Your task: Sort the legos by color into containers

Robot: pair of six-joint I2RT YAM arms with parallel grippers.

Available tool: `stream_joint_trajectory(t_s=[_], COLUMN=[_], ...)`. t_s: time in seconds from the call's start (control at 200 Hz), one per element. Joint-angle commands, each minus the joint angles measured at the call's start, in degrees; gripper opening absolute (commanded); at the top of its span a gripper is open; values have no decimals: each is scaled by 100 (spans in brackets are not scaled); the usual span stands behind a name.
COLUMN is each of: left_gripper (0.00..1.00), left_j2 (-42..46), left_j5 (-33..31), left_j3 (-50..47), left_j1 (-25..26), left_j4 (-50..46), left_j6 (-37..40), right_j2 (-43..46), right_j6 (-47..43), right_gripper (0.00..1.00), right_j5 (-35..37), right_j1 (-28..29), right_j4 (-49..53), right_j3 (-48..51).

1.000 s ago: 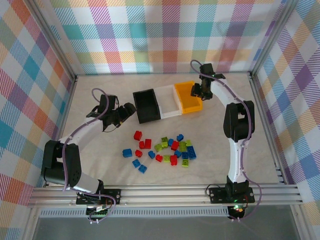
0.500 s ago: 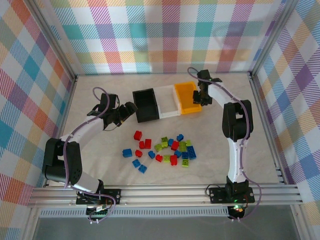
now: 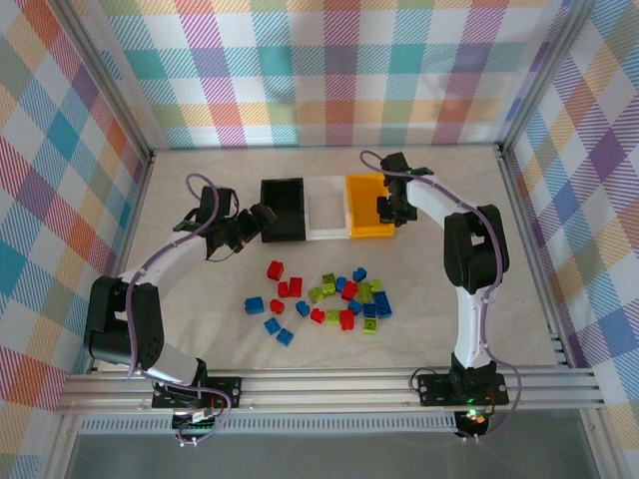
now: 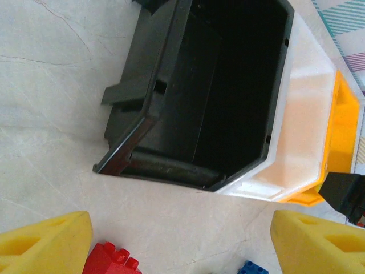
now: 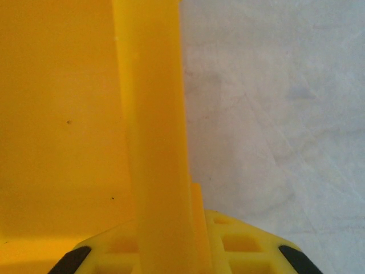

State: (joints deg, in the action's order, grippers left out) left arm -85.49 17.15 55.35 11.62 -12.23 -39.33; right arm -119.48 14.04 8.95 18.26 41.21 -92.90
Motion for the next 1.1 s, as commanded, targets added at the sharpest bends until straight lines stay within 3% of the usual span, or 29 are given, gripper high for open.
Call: stream_joint_trajectory(t_s=[0.0,0.26,0.75,0.84,0.985,1.095], left_gripper=[82,82,83,83,84,85], left_j2=[234,257,272,294,337,445], left_j5=[105,90,75,54,62,45], left_j3=[-6,-108,-94,-117,-119,-85], left_j1=[25,26,25,25,25,27], left_j4=[-157,-61,-113,-113,-113,-164], left_j6=[119,13,-6,-9,13,47], right_j2=[509,736,388,408,485,768], right_j6=[-228,49,846,839,798,801], right_gripper=[0,0,0,13,46,61], right_j5=[-25,177,204,204,186,151], right_j1=[51,183,327,327,327,327], right_j4=[-87,-176,-205,-260,-295,-371], right_j3=[192,692,523,545,492,581])
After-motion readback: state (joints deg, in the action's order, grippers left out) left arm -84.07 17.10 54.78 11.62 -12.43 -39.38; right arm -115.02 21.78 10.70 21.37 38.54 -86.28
